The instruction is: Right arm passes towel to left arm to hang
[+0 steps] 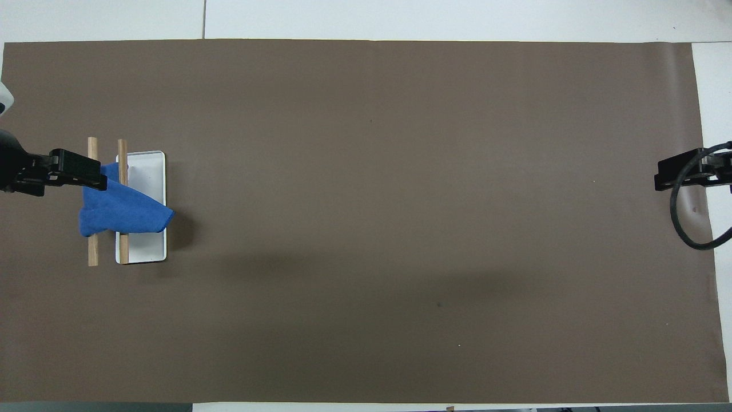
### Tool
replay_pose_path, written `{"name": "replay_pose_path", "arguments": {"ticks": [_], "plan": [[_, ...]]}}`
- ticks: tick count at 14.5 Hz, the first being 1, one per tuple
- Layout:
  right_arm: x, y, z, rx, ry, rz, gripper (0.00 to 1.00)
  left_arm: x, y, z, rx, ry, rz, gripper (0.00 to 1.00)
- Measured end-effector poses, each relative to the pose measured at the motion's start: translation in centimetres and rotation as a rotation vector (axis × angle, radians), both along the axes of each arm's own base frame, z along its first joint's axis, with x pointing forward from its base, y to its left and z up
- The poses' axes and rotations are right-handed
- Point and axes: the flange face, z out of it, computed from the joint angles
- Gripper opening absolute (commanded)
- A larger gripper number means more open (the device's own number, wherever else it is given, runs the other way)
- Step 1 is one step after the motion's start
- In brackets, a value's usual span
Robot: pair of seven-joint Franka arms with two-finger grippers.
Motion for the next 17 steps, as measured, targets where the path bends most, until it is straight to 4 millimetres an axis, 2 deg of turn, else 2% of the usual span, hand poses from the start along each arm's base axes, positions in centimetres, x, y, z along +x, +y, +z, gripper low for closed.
{"name": "replay_pose_path", "arguments": {"ticks": [3,8,17], "plan": [[0.07,0.15,0.35,0.000,-0.002,0.002,1.00,-0.03,0.77,0.00,-0.005,0.004,-0.001,1.00],[0.30,0.31,-0.44,-0.001,0.022,0.005,1.00,-0.46,0.59,-0.22,-0.003,0.038,-0.008,1.00],[0.30,0.16,-0.47,0.000,0.022,0.002,1.00,-0.69,0.90,0.20,0.041,0.030,-0.012,1.00]]}}
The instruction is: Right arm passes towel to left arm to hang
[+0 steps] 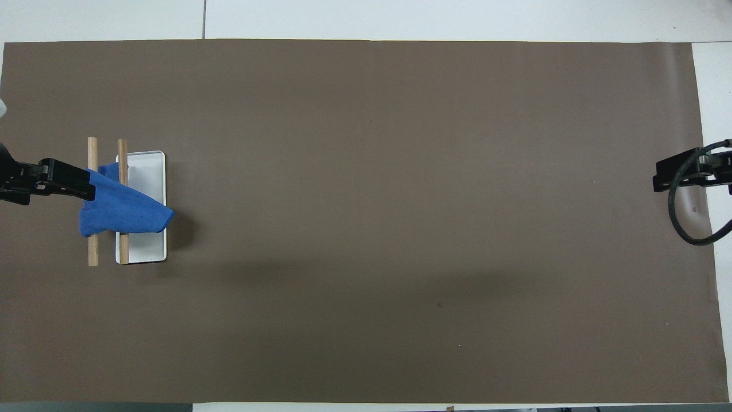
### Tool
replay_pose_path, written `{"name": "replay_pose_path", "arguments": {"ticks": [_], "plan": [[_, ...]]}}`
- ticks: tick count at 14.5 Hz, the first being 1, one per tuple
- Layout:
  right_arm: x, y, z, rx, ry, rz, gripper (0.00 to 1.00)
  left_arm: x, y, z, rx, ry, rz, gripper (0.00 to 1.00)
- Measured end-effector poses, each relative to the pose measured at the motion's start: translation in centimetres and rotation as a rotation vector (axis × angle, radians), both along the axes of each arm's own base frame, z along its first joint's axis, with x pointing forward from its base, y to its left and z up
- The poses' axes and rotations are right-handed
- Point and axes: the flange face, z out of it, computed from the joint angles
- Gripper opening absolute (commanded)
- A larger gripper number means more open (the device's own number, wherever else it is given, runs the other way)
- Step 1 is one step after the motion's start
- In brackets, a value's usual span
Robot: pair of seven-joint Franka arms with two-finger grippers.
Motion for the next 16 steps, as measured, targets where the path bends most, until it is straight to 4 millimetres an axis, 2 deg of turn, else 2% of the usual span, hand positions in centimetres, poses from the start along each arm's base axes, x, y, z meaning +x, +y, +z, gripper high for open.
{"name": "replay_pose_path", "arguments": {"ticks": [16], "plan": [[0.00,0.00,0.00,0.000,0.000,0.000,1.00,0.02,0.18,-0.03,-0.004,-0.001,-0.042,1.00]]}}
